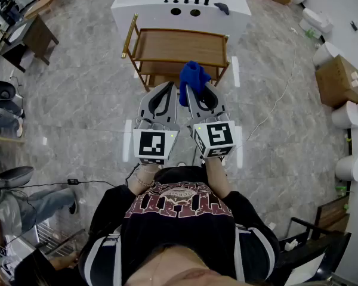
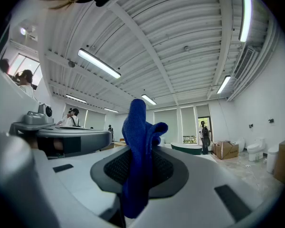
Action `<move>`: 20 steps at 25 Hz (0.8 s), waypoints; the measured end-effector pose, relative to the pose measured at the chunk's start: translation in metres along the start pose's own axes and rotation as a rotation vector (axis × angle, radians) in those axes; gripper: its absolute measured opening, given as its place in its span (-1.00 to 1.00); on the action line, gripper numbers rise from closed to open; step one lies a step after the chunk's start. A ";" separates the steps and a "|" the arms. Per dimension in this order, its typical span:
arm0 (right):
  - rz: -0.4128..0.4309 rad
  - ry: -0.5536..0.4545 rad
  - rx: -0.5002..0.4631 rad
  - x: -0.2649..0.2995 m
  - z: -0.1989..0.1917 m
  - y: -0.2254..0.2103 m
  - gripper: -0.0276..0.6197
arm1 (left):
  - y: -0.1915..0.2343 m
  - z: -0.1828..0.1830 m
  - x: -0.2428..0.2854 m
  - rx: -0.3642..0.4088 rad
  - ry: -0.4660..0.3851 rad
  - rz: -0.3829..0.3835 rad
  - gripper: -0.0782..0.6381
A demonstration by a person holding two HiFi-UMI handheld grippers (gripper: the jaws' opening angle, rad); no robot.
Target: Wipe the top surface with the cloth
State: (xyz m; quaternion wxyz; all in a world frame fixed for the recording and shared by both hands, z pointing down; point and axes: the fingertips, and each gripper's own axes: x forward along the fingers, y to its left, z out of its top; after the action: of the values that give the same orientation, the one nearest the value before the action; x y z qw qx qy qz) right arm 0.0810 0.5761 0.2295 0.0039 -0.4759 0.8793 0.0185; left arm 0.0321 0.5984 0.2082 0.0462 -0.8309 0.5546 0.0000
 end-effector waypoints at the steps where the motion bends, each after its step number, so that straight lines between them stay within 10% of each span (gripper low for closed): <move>1: 0.004 0.002 -0.003 0.000 -0.001 0.000 -0.64 | -0.001 -0.001 0.000 0.000 0.000 0.002 -0.64; 20: 0.084 0.029 -0.023 0.000 -0.016 -0.005 -0.63 | -0.011 -0.017 0.003 -0.019 0.030 0.063 -0.64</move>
State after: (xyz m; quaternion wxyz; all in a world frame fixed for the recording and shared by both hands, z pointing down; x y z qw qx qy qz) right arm 0.0856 0.5724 0.2456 -0.0151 -0.4388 0.8982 0.0217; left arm 0.0424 0.5985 0.2262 0.0300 -0.8134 0.5810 -0.0056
